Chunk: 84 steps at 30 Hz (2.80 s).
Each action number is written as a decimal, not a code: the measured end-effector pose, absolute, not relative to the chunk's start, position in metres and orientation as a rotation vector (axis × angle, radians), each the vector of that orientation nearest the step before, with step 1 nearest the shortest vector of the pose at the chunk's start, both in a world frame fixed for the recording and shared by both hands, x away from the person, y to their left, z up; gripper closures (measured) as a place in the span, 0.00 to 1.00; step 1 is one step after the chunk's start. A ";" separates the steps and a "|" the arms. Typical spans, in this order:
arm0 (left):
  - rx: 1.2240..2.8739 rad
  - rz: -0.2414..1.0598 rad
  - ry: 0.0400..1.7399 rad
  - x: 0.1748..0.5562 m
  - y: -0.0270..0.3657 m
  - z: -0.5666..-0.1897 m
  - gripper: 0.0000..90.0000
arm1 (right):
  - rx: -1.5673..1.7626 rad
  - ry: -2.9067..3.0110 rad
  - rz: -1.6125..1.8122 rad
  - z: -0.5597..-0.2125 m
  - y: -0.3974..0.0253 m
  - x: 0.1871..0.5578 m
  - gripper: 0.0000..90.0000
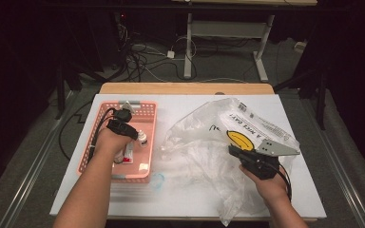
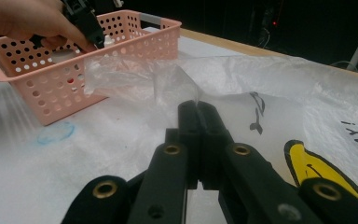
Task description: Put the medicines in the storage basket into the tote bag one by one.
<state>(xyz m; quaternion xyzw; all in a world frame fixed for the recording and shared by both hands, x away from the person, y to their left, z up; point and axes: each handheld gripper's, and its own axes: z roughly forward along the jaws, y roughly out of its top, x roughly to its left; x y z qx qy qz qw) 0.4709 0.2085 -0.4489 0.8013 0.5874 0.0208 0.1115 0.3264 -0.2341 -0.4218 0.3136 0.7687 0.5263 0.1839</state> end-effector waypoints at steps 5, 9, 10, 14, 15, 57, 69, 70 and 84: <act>2.352 0.031 1.754 0.468 0.210 -0.453 0.53 | 0.885 2.167 1.487 -0.422 -0.234 0.326 1.00; 2.359 0.045 1.742 0.468 0.208 -0.453 0.56 | 0.881 2.171 1.485 -0.422 -0.234 0.327 1.00; 2.356 0.045 1.741 0.468 0.208 -0.453 0.59 | 0.878 2.171 1.484 -0.423 -0.234 0.327 1.00; 2.340 0.035 1.710 0.467 0.206 -0.453 0.64 | 0.882 2.170 1.481 -0.423 -0.234 0.327 1.00; 2.321 0.023 1.709 0.467 0.206 -0.453 0.67 | 0.882 2.170 1.480 -0.422 -0.234 0.327 1.00; 2.247 0.153 1.568 0.453 0.204 -0.443 0.74 | 0.884 2.158 1.478 -0.421 -0.235 0.326 1.00; 2.179 0.216 1.510 0.443 0.207 -0.436 0.74 | 0.873 2.149 1.483 -0.419 -0.236 0.325 1.00; 2.173 0.221 1.503 0.442 0.208 -0.435 0.74 | 0.873 2.149 1.484 -0.419 -0.236 0.324 1.00; 2.071 0.324 1.412 0.425 0.212 -0.422 0.74 | 0.869 2.134 1.497 -0.417 -0.238 0.324 1.00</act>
